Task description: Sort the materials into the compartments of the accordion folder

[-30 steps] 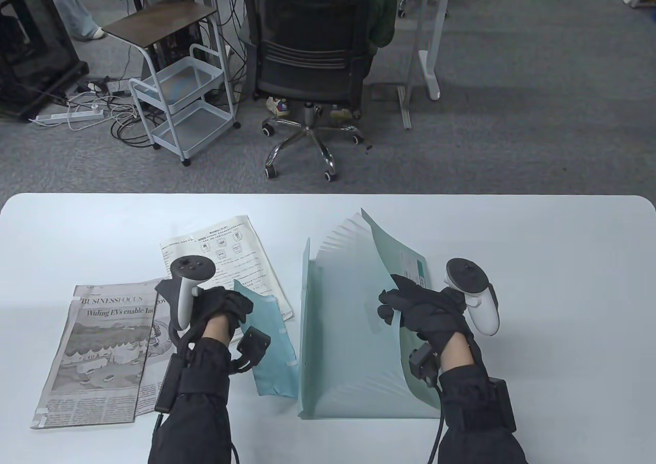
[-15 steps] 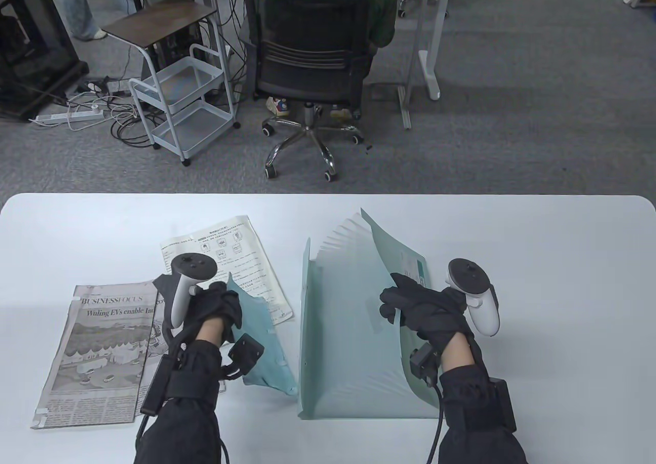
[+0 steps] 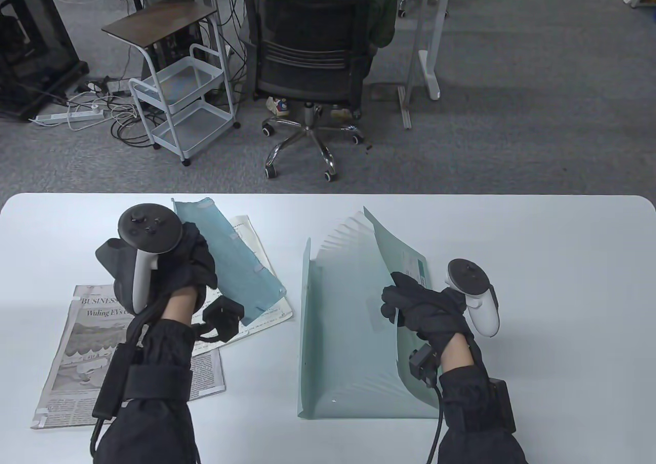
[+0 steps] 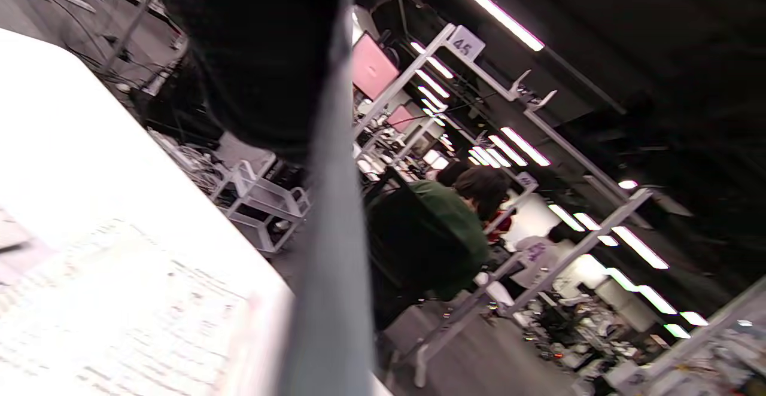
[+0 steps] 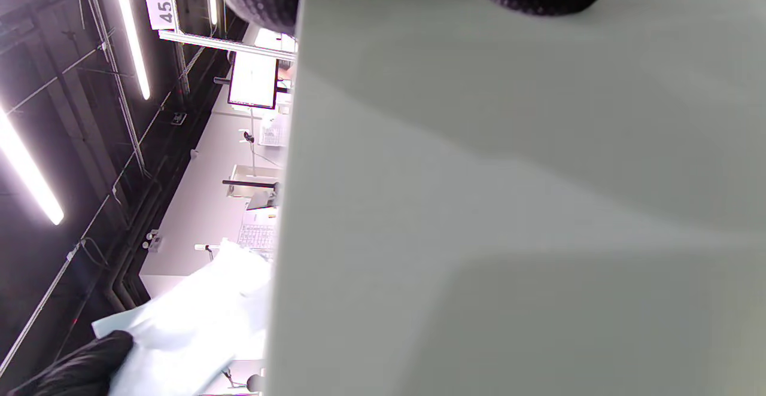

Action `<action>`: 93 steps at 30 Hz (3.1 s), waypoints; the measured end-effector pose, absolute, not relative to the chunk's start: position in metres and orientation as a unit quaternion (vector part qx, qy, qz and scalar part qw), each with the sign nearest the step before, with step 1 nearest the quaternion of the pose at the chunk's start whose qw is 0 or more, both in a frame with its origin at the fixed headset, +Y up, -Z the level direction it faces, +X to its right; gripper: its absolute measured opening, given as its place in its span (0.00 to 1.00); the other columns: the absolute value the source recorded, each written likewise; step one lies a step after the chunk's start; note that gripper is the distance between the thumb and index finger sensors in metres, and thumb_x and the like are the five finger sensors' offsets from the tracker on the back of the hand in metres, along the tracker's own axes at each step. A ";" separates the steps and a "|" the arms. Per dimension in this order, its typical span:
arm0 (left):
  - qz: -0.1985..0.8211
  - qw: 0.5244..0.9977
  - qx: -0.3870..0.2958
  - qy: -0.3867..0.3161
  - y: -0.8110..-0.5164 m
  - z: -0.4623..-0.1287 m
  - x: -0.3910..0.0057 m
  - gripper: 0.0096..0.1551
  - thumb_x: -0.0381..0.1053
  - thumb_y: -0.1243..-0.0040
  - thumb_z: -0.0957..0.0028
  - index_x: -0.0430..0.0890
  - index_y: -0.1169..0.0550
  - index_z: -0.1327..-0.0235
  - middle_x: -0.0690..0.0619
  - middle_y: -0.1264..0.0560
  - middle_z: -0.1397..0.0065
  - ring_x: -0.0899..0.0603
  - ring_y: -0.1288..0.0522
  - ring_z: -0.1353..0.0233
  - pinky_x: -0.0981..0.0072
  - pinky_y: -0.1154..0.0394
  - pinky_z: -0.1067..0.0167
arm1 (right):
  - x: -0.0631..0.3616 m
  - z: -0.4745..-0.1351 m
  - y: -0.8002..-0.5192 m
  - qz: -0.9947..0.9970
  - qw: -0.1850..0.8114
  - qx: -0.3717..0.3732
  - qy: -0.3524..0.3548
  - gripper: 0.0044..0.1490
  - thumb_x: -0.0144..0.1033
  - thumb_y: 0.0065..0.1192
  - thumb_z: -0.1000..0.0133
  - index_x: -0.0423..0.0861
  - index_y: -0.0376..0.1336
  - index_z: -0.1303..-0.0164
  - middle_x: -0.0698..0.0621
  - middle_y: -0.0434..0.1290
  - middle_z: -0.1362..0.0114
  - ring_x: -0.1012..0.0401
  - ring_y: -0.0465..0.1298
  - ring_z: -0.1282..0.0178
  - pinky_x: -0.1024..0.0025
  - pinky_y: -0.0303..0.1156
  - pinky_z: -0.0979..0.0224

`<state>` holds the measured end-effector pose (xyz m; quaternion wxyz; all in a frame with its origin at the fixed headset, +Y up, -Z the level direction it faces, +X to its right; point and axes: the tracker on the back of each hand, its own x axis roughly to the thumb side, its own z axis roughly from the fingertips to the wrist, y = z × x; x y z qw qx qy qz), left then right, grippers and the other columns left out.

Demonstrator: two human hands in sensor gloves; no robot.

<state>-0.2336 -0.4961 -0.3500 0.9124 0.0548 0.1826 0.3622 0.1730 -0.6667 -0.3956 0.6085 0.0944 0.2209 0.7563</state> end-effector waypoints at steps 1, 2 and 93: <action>0.371 0.910 0.055 0.177 -0.494 -0.349 -0.231 0.28 0.40 0.60 0.23 0.26 0.45 0.18 0.40 0.21 0.30 0.45 0.10 0.42 0.68 0.11 0.45 | 0.173 -0.396 -0.667 0.756 0.609 0.095 0.221 0.44 0.33 0.45 0.29 0.24 0.33 0.16 0.21 0.48 0.19 0.35 0.65 0.32 0.41 0.63 0.31; 0.381 0.907 0.050 0.171 -0.493 -0.349 -0.227 0.28 0.41 0.60 0.23 0.26 0.45 0.18 0.40 0.21 0.30 0.46 0.10 0.42 0.69 0.11 0.45 | 0.173 -0.395 -0.666 0.756 0.609 0.094 0.220 0.45 0.33 0.45 0.29 0.23 0.33 0.16 0.21 0.48 0.19 0.35 0.65 0.32 0.41 0.63 0.31; 0.254 0.957 0.012 0.139 -0.540 -0.376 -0.176 0.37 0.50 0.49 0.24 0.32 0.43 0.12 0.31 0.29 0.20 0.29 0.20 0.30 0.43 0.21 0.36 | 0.183 -0.394 -0.666 0.739 0.631 0.095 0.215 0.44 0.33 0.44 0.28 0.23 0.34 0.15 0.21 0.47 0.20 0.34 0.64 0.32 0.40 0.62 0.32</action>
